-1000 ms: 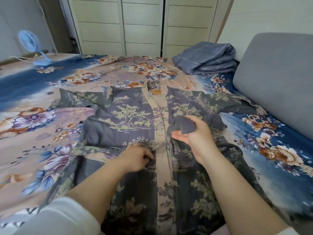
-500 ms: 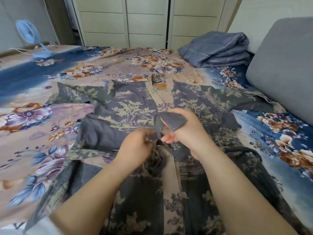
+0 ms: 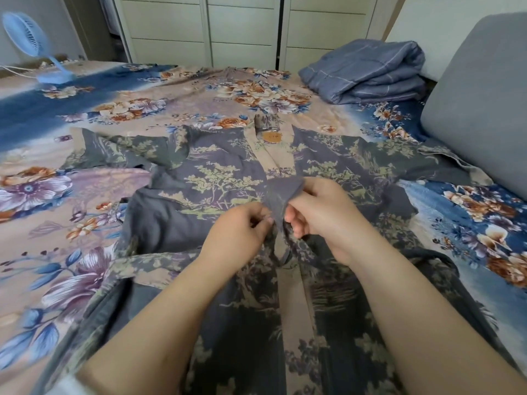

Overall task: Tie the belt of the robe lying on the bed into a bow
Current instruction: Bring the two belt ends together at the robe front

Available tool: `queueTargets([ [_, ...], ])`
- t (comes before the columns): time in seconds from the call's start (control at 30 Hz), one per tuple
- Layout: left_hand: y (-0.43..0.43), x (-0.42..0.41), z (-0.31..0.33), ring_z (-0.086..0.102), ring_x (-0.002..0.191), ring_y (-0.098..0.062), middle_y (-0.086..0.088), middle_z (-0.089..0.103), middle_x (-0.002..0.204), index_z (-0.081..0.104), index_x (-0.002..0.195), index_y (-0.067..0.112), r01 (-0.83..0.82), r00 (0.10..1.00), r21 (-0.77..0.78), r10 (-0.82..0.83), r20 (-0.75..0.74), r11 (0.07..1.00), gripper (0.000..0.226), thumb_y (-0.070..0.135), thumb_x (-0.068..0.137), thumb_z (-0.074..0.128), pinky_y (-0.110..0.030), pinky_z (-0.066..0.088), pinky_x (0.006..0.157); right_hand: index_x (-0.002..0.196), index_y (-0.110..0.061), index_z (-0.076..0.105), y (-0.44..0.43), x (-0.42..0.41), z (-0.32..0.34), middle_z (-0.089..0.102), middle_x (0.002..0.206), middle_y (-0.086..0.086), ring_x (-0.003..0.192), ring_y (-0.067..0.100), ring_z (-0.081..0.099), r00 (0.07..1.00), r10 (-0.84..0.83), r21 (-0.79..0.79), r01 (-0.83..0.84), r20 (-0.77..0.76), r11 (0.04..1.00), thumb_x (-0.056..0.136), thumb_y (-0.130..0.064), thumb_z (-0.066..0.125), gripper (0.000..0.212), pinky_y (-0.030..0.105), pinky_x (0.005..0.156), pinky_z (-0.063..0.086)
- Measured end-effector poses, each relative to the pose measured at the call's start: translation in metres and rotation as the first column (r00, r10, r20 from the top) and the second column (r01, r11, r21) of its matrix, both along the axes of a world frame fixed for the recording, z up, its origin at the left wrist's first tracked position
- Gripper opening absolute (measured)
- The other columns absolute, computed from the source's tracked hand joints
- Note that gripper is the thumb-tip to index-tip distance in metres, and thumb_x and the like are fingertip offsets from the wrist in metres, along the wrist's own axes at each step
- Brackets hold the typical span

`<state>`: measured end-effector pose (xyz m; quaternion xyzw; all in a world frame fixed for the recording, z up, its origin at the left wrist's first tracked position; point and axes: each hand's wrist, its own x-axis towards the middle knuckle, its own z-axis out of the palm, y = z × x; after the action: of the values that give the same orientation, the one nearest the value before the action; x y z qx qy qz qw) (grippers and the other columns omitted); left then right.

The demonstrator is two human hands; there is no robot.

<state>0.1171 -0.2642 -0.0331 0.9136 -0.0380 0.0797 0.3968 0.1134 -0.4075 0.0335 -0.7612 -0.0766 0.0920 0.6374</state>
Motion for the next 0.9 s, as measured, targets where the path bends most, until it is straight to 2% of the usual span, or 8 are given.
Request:
queueTargets([
  [0.13, -0.002, -0.002, -0.003, 0.065, 0.076, -0.018, 0.003, 0.068, 0.074, 0.063, 0.076, 0.022, 0.013, 0.992, 0.052, -0.019, 0.128, 0.999, 0.012, 0.026, 0.080, 0.052, -0.035, 0.051, 0.068, 0.071, -0.007, 0.059, 0.001, -0.003, 0.001, 0.054, 0.049, -0.001, 0.039, 0.010, 0.042, 1.000, -0.001, -0.020, 0.001, 0.030, 1.000, 0.091, -0.026, 0.058, 0.028, 0.025, 0.044, 0.040],
  [0.23, -0.011, -0.005, 0.002, 0.059, 0.069, -0.015, -0.015, 0.067, 0.075, 0.063, 0.077, 0.014, 0.049, 0.995, -0.200, -0.031, 0.092, 0.978, 0.014, 0.020, 0.083, 0.052, -0.035, 0.049, 0.067, 0.069, -0.009, 0.056, -0.001, -0.006, 0.003, 0.054, 0.049, -0.001, 0.040, 0.010, 0.041, 0.999, 0.004, -0.044, -0.002, 0.050, 0.999, 0.092, -0.029, 0.058, 0.030, 0.023, 0.043, 0.040],
  [0.33, -0.020, -0.011, 0.013, 0.056, 0.072, -0.024, -0.034, 0.061, 0.090, 0.059, 0.084, 0.005, 0.097, 0.982, -0.547, -0.170, -0.085, 0.832, 0.023, 0.024, 0.091, 0.048, -0.047, 0.050, 0.072, 0.073, -0.006, 0.059, -0.006, -0.007, 0.007, 0.062, 0.055, -0.001, 0.040, 0.010, 0.041, 0.998, -0.017, -0.028, 0.018, 0.066, 0.999, 0.092, -0.029, 0.057, 0.030, 0.023, 0.043, 0.040],
  [0.43, -0.028, -0.018, 0.018, 0.053, 0.059, -0.020, -0.013, 0.062, 0.078, 0.063, 0.079, 0.012, 0.100, 0.931, -0.710, -0.317, -0.179, 0.697, 0.026, 0.010, 0.095, 0.043, -0.038, 0.044, 0.065, 0.073, -0.006, 0.059, -0.010, -0.005, 0.008, 0.072, 0.068, 0.000, 0.041, 0.009, 0.043, 0.997, -0.045, 0.016, 0.044, 0.064, 0.999, 0.093, -0.025, 0.056, 0.028, 0.022, 0.044, 0.042],
  [0.53, -0.032, -0.023, 0.024, 0.045, 0.054, -0.019, -0.006, 0.057, 0.072, 0.061, 0.071, 0.013, 0.094, 0.856, -0.875, -0.487, -0.172, 0.474, 0.025, -0.005, 0.073, 0.044, -0.034, 0.037, 0.058, 0.091, -0.008, 0.068, -0.014, -0.002, 0.005, 0.076, 0.084, -0.001, 0.046, 0.008, 0.047, 0.997, -0.048, -0.009, 0.048, 0.058, 0.999, 0.095, -0.018, 0.052, 0.019, 0.019, 0.045, 0.042],
  [0.7, -0.035, -0.022, 0.020, 0.035, 0.052, -0.010, 0.000, 0.054, 0.072, 0.063, 0.088, 0.012, 0.093, 0.865, -0.837, -0.459, -0.200, 0.540, 0.007, 0.010, 0.089, 0.056, -0.024, 0.034, 0.052, 0.111, -0.026, 0.069, -0.023, 0.001, 0.005, 0.071, 0.100, -0.010, 0.066, -0.013, 0.058, 0.987, -0.001, -0.192, 0.033, 0.162, 0.981, 0.093, -0.010, 0.052, 0.030, 0.007, 0.061, 0.043],
  [0.8, -0.034, -0.018, 0.018, 0.034, 0.048, -0.009, -0.004, 0.049, 0.074, 0.059, 0.102, 0.008, 0.070, 0.884, -0.861, -0.431, -0.180, 0.504, 0.019, 0.023, 0.093, 0.052, -0.022, 0.034, 0.049, 0.115, -0.029, 0.066, -0.032, 0.005, 0.001, 0.066, 0.114, -0.012, 0.105, 0.000, 0.058, 0.983, 0.024, -0.323, 0.037, 0.183, 0.946, 0.093, -0.023, 0.055, 0.025, 0.023, 0.093, 0.046],
  [0.9, -0.029, -0.013, 0.015, 0.038, 0.047, -0.014, -0.015, 0.049, 0.077, 0.060, 0.107, 0.006, 0.115, 0.886, -0.846, -0.439, -0.149, 0.520, 0.036, 0.037, 0.091, 0.053, -0.026, 0.034, 0.048, 0.103, -0.031, 0.067, -0.043, 0.002, 0.000, 0.067, 0.109, -0.013, 0.103, 0.006, 0.060, 0.996, 0.086, -0.396, -0.072, 0.018, 0.915, 0.090, -0.051, 0.050, 0.029, 0.034, 0.094, 0.048],
])
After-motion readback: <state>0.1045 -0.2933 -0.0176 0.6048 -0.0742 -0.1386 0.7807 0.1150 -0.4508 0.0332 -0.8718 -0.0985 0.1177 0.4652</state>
